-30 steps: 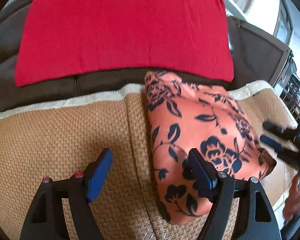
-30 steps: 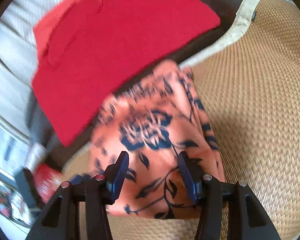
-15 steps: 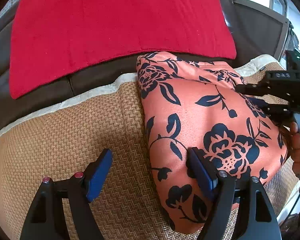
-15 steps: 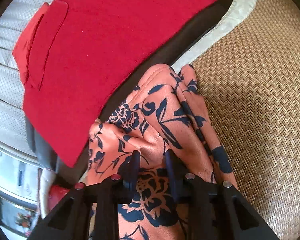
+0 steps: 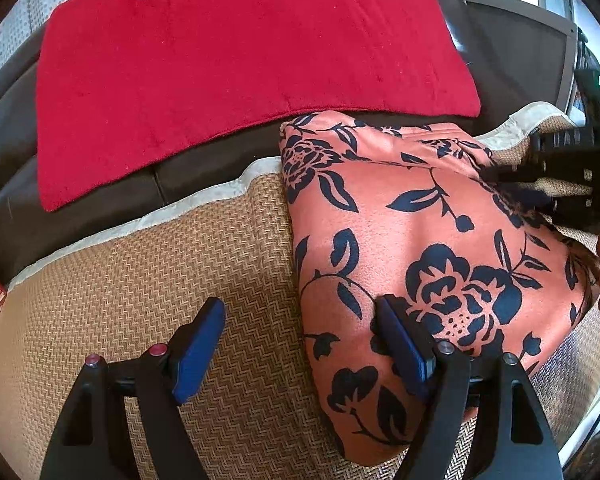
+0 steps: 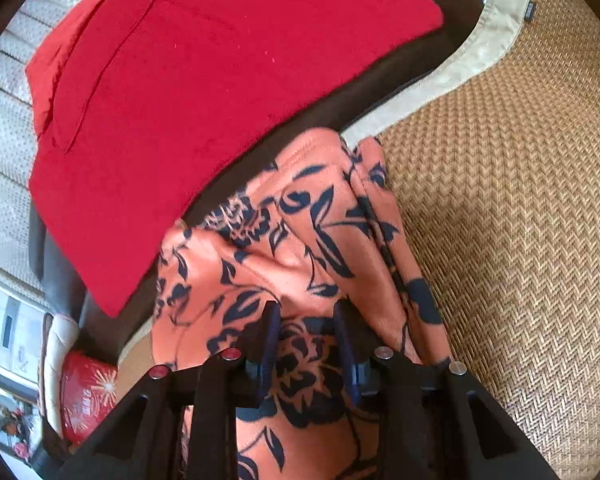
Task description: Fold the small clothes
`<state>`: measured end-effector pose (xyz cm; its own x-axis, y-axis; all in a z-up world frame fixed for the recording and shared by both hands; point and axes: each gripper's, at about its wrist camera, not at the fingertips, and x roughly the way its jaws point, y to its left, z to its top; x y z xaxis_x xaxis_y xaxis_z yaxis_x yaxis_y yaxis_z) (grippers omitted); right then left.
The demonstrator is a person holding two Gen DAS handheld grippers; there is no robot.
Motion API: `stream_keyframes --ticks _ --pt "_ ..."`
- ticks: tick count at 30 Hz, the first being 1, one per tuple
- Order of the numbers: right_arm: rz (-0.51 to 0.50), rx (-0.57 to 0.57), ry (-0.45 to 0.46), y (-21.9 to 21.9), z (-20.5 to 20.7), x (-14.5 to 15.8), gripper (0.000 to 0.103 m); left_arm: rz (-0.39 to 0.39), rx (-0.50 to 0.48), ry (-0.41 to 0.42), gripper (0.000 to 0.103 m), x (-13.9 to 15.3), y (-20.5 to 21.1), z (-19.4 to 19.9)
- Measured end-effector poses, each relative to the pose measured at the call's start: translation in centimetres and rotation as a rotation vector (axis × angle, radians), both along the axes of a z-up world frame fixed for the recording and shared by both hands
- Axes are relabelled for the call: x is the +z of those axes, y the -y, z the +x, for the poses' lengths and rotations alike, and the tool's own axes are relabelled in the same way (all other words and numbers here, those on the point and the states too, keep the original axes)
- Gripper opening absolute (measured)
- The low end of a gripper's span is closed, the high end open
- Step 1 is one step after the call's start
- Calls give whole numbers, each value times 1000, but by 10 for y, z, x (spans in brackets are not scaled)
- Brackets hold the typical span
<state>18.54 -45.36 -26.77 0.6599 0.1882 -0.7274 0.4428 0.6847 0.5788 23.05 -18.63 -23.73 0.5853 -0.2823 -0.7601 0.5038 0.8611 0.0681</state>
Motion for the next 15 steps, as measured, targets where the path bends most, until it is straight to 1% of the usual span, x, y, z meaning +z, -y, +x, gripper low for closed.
stream_keyframes --ticks 1,3,5,7,10,13,15 --pt "-17 6 37 -3 3 8 34 0 0 2 79 0 0 -1" --pt "-18 45 87 -12 13 17 34 1 -1 8 79 0 0 -1" --pt "15 115 122 -24 28 20 34 1 -4 13 79 0 0 -2" --pt "38 167 135 -37 43 19 34 0 -6 13 79 1 -3 -4" --pt "44 223 101 -54 70 11 34 10 -12 24 79 2 -2 -6" --pt "11 246 -14 -64 92 -13 35 19 -22 35 79 2 -1 -7" --pt "4 243 -11 -66 94 -17 35 19 -24 34 79 3 -1 -8"
